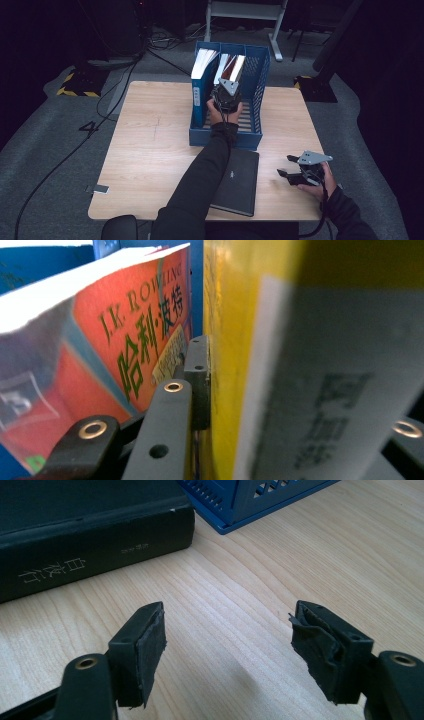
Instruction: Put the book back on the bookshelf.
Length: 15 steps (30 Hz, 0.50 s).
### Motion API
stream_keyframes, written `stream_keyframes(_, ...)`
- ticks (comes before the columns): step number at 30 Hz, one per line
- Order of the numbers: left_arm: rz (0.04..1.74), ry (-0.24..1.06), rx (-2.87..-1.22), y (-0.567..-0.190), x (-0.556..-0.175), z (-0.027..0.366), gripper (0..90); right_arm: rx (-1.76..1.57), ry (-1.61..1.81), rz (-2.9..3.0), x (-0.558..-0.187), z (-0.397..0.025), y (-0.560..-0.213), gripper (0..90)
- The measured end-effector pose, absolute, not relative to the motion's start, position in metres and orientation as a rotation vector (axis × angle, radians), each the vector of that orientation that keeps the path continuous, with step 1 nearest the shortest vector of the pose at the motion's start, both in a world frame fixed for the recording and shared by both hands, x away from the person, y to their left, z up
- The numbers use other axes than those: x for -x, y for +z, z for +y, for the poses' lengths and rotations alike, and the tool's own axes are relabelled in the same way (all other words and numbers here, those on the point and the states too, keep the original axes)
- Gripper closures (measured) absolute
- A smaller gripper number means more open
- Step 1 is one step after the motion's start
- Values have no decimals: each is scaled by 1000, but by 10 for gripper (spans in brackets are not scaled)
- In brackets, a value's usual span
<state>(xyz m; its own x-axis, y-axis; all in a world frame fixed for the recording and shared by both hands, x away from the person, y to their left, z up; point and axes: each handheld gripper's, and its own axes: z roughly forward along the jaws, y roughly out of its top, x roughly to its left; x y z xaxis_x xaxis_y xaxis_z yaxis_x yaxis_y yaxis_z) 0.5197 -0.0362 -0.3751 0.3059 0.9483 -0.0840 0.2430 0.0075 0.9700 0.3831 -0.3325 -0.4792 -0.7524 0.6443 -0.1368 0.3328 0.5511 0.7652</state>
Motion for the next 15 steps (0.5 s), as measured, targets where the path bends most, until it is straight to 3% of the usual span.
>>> stream_keyframes(15,1189,791,-1518,-394,-518,-37,746,-794,1049,2389,-384,-332,-480,300)
